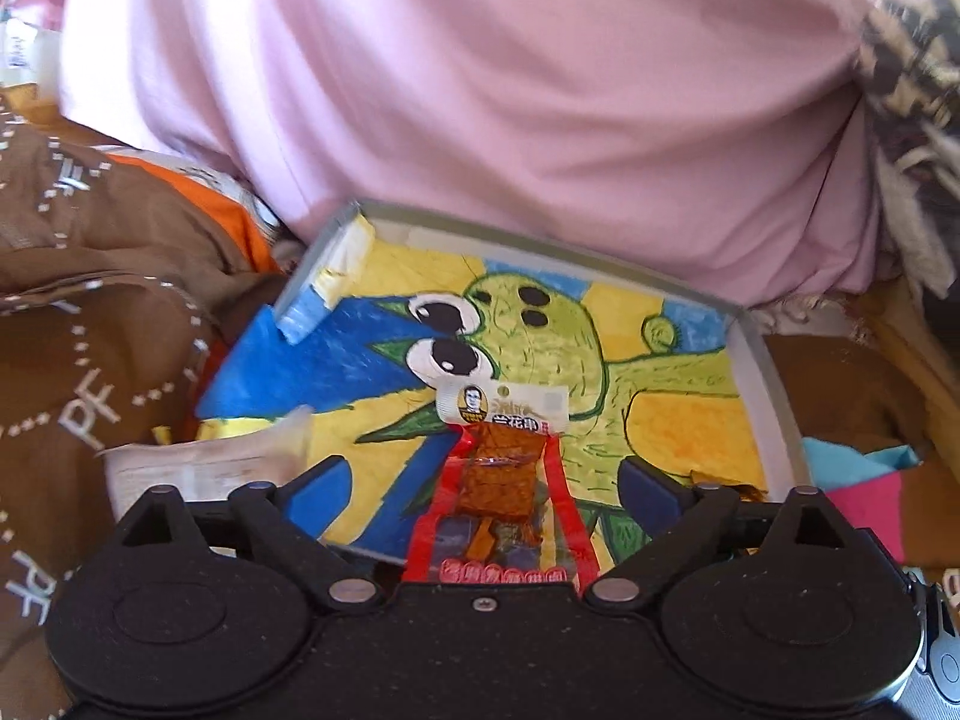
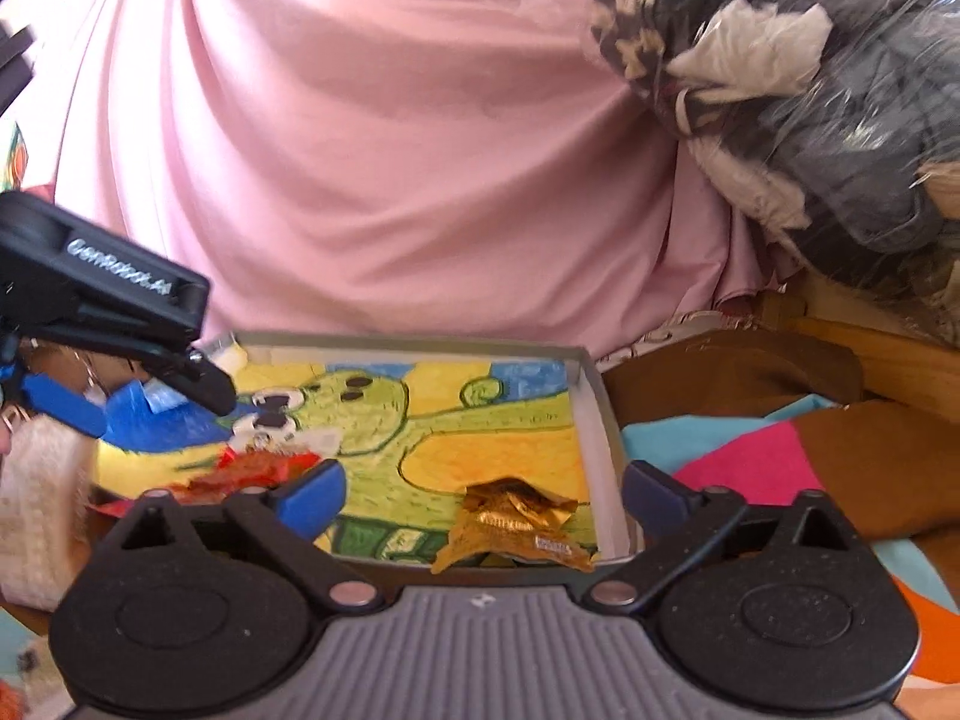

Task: Organize snacks
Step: 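Carry the red package into the gray tray with the left gripper while the right drops the gold package there, then withdraw both open grippers from the tray back to the snack pile, then grasp the clear jerky package with the left gripper while the right grasps the blue Ca stick, then lift and carry the jerky package over the tray with the left gripper while the right carries the Ca stick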

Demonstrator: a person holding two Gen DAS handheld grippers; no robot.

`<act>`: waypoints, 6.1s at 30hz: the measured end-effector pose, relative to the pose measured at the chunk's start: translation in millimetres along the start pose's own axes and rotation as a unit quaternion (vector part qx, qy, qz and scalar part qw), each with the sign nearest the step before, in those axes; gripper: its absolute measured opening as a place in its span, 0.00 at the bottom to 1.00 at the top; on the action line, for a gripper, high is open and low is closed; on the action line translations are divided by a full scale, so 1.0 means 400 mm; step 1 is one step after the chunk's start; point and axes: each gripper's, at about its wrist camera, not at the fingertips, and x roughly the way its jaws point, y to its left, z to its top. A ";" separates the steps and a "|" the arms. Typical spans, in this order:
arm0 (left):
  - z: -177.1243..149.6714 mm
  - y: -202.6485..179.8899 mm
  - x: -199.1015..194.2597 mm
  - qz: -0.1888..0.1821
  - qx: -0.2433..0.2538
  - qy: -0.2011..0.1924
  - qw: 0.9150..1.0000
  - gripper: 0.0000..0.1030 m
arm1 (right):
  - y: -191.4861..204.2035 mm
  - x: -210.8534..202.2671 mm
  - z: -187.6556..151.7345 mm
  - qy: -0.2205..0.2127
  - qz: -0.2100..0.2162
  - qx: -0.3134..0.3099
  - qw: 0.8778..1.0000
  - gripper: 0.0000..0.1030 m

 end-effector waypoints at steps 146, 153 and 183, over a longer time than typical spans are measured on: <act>-0.411 0.257 -0.216 -0.039 0.129 0.207 0.969 0.47 | 0.261 -0.315 -0.198 0.275 0.238 -0.172 0.915 0.42; -0.432 0.219 -0.213 -0.027 0.176 0.200 0.963 0.55 | 0.273 -0.322 -0.211 0.255 0.230 -0.195 0.919 0.44; -0.445 0.236 -0.286 -0.010 0.145 0.135 0.980 0.45 | 0.343 -0.389 -0.258 0.155 0.200 -0.338 0.907 0.28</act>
